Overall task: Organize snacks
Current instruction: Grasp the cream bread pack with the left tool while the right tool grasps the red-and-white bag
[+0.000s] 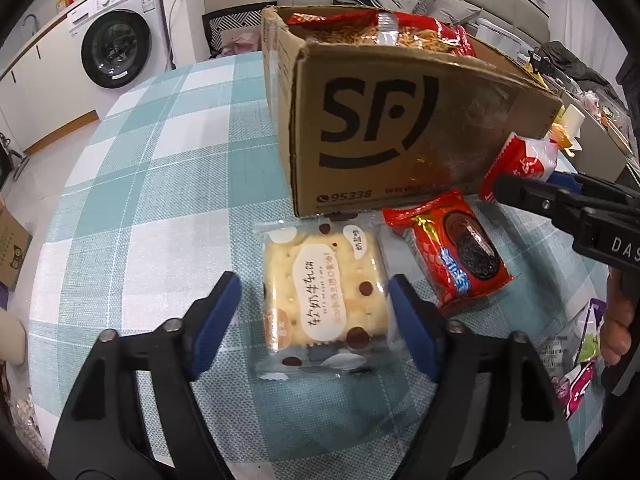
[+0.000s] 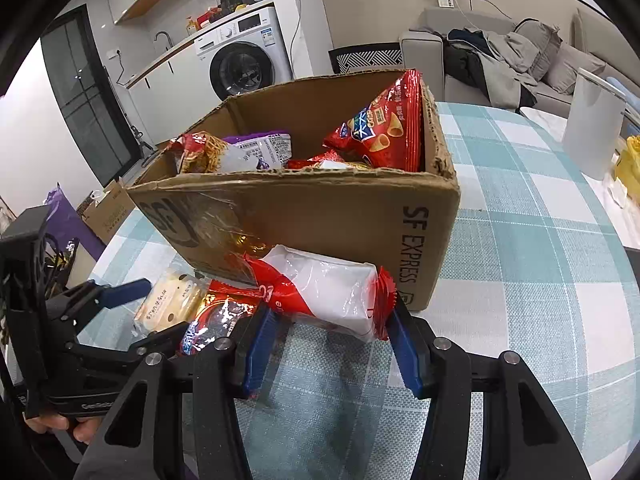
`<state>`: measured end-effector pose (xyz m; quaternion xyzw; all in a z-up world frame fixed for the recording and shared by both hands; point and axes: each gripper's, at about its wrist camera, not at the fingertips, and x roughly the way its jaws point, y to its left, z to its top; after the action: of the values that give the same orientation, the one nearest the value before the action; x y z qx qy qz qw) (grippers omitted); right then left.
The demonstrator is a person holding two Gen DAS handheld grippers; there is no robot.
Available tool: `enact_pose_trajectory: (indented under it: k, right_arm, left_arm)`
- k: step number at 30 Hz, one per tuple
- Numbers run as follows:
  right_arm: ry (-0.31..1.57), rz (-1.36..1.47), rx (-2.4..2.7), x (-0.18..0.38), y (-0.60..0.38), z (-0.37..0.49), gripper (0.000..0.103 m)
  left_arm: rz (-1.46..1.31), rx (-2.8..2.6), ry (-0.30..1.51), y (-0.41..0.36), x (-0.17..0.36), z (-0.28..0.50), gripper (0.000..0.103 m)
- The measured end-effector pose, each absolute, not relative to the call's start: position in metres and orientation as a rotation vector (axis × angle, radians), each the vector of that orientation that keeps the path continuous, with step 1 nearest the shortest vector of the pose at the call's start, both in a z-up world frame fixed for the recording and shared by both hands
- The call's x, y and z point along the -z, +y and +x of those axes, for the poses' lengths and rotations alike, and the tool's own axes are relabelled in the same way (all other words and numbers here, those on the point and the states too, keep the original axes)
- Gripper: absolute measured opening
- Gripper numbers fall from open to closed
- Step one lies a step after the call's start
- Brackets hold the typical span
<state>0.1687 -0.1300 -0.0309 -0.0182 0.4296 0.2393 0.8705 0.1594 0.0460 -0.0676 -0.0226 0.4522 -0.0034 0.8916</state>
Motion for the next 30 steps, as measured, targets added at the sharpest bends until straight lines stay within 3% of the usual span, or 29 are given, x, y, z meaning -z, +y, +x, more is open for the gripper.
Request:
enact_pose_trajectory:
  k: [2, 30]
  right_arm:
    - [0.897, -0.038, -0.501, 0.029, -0.13, 0.169, 0.054]
    - [0.82, -0.029, -0.546, 0.001, -0.129, 0.15, 0.053]
  left_arm:
    - [-0.041, 0.015, 0.929, 0.044, 0.066, 0.158, 0.055]
    - [-0.052, 0.099, 0.766, 0.026, 0.001, 0.119, 0.055]
